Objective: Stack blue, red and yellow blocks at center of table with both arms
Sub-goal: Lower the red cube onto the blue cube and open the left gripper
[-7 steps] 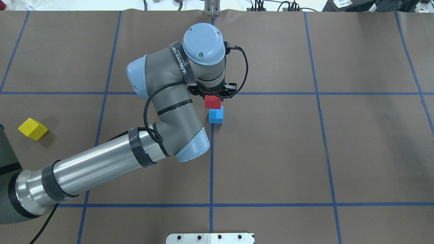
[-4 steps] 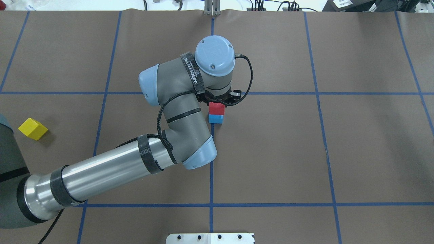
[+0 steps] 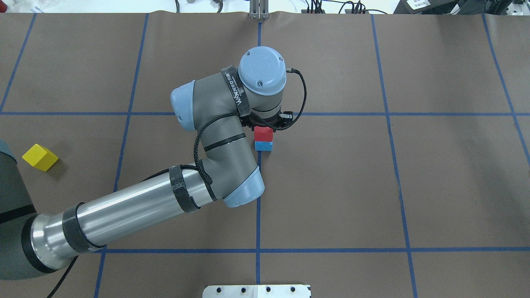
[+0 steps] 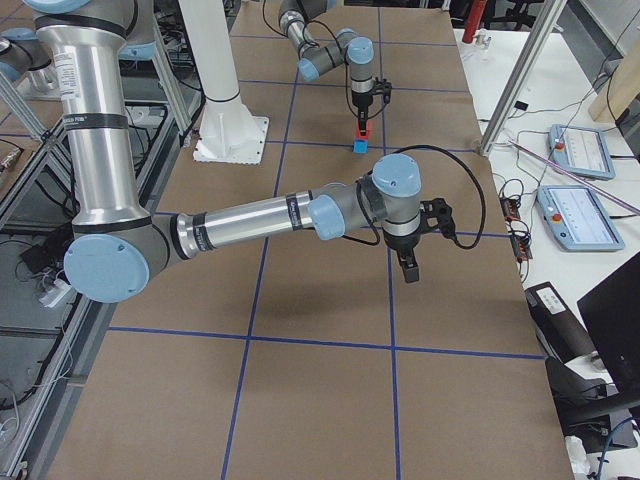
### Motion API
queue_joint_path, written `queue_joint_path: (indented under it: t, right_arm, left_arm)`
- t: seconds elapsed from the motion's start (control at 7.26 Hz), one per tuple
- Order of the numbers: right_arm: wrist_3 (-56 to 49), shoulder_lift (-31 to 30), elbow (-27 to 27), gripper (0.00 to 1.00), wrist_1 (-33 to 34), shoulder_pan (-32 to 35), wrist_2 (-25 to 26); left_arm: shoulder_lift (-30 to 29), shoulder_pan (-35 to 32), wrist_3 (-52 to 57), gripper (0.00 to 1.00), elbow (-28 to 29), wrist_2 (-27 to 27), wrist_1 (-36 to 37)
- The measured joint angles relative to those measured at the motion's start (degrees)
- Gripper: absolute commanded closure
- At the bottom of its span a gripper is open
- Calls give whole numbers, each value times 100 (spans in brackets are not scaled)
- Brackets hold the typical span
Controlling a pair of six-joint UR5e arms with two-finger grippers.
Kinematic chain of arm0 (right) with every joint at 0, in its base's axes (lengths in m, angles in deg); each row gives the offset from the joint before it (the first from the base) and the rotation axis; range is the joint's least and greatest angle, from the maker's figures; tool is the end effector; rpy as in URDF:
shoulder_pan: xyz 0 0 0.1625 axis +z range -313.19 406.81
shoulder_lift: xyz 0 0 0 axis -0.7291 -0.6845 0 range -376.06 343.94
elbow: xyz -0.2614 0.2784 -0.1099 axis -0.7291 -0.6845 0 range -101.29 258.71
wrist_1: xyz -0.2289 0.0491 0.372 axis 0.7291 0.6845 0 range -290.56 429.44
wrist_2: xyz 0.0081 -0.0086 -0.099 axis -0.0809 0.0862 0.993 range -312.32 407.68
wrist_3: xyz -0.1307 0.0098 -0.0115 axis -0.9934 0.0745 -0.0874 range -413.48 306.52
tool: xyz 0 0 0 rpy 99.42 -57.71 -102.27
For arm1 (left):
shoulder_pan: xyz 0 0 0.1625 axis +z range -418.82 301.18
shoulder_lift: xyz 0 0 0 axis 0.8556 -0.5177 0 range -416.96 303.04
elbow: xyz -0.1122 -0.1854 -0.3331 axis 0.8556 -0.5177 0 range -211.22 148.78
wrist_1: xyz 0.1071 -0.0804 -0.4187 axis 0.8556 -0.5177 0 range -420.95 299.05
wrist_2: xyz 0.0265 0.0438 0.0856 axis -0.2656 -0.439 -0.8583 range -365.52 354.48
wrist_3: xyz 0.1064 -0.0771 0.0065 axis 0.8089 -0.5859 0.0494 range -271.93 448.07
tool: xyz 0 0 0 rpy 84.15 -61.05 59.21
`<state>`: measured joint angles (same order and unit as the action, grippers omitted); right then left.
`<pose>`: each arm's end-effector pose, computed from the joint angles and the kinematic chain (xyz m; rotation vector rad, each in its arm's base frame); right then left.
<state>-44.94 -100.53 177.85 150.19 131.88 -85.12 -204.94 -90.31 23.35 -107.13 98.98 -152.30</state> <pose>-0.0056 -0.5754 0.4997 0.3086 -0.7770 -0.0966 0.6294 -0.5031 0.1016 0.1624 0.8045 -0.0023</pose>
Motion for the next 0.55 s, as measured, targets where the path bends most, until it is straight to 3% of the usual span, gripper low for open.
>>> queue_joint_path:
  t: [0.55]
  right_arm:
    - [-1,4,0,0,-4,0,0]
  left_arm:
    - [1,25,-33,61,19,0,-1]
